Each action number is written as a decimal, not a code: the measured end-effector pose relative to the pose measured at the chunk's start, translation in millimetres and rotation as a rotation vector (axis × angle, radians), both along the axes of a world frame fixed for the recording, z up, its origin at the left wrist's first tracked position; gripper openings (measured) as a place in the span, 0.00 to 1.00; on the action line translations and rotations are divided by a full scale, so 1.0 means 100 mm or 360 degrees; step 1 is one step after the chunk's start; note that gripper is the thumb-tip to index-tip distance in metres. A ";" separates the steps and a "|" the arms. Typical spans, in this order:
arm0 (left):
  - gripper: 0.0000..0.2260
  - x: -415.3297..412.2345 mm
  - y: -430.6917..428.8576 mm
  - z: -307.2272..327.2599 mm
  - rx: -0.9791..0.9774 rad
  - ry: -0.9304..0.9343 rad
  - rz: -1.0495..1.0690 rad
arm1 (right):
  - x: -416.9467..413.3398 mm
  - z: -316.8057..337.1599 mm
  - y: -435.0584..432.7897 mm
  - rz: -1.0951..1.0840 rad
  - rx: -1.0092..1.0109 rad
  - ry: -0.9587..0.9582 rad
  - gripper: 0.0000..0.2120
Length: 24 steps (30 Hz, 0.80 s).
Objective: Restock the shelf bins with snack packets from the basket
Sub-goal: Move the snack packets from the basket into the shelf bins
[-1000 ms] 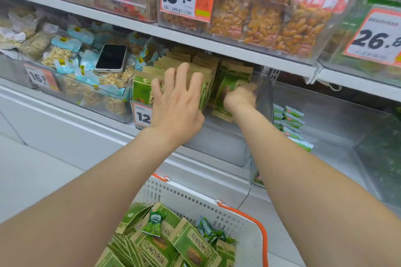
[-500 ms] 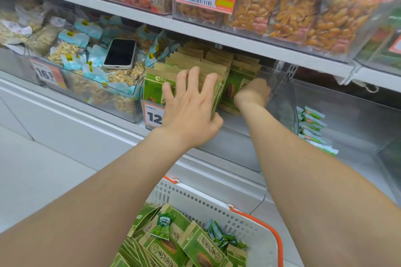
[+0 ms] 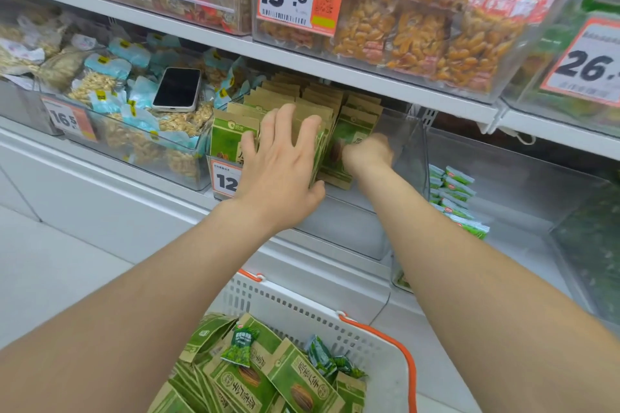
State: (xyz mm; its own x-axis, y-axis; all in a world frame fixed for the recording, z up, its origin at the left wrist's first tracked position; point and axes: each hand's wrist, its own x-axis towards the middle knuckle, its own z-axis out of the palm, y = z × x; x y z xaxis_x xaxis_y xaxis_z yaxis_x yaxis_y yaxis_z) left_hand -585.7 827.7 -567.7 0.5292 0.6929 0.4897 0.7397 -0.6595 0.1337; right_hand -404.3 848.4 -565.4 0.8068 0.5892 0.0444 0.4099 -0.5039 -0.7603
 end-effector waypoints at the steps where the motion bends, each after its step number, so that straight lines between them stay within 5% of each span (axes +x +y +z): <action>1: 0.36 -0.02 -0.04 0.01 0.0039 -0.0017 -0.0005 | -0.05 0.03 -0.06 0.0047 -0.0011 -0.0067 0.15; 5: 0.21 -0.09 -0.20 0.08 0.0163 -0.0204 -0.0039 | -0.25 0.14 -0.44 0.0320 0.0102 -0.0386 0.12; 7: 0.11 -0.14 -0.23 0.08 -0.0094 -0.0173 -0.0121 | -0.37 0.14 -0.70 0.0530 0.0366 -0.0682 0.15; 11: 0.05 -0.22 -0.31 -0.09 -0.0711 0.0460 -0.0284 | -0.55 -0.07 -1.24 0.1007 0.0550 -0.0987 0.11; 19: 0.15 -0.14 -0.67 -0.77 -0.1168 0.1679 -0.0454 | -0.58 -0.95 -1.63 0.1698 -0.1070 -0.1028 0.08; 22: 0.17 -0.10 -0.80 -0.92 -0.1067 0.1898 -0.0509 | -0.63 -1.34 -1.76 0.1945 -0.1563 -0.0990 0.12; 24: 0.17 -0.09 -0.84 -0.98 -0.0999 0.1956 -0.0554 | -0.68 -1.62 -1.82 0.2039 -0.1767 -0.0989 0.05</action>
State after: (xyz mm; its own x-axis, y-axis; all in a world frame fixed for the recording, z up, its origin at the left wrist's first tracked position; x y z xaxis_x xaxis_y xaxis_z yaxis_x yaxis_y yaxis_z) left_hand -594.4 743.4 -665.5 0.5715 0.3683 -0.7333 0.4129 -0.9013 -0.1309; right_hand -472.2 666.1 -727.1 -0.1034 0.7292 -0.6764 0.9754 0.2076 0.0747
